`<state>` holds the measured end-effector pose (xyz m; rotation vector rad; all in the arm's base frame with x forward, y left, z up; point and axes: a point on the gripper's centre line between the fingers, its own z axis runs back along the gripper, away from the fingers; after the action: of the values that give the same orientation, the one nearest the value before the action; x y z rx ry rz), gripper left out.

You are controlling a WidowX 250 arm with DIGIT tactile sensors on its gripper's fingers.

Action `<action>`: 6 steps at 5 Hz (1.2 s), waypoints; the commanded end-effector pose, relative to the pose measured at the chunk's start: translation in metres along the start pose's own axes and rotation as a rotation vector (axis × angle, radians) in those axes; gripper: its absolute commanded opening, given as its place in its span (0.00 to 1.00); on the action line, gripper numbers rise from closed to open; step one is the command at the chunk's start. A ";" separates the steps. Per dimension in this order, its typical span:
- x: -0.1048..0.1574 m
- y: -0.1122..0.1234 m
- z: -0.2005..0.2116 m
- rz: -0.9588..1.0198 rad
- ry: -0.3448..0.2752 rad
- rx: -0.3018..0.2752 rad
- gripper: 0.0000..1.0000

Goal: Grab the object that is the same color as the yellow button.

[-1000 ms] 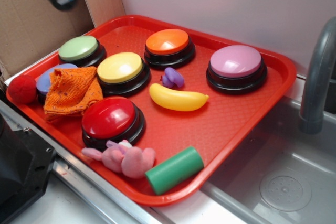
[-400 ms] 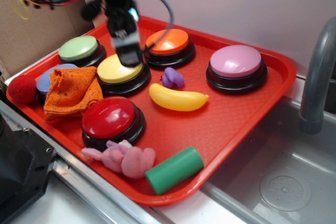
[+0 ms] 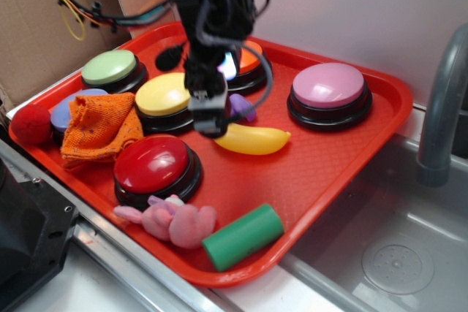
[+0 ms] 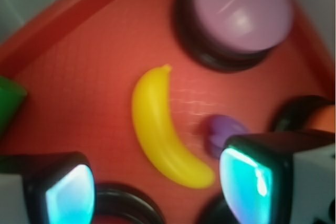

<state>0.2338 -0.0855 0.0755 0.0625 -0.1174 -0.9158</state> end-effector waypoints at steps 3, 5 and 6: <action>0.016 -0.010 -0.041 -0.077 0.013 0.011 1.00; 0.019 -0.014 -0.050 -0.116 0.025 -0.023 0.44; 0.016 -0.010 -0.046 -0.118 0.030 -0.014 0.00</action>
<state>0.2385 -0.0972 0.0163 0.0666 -0.0204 -1.0238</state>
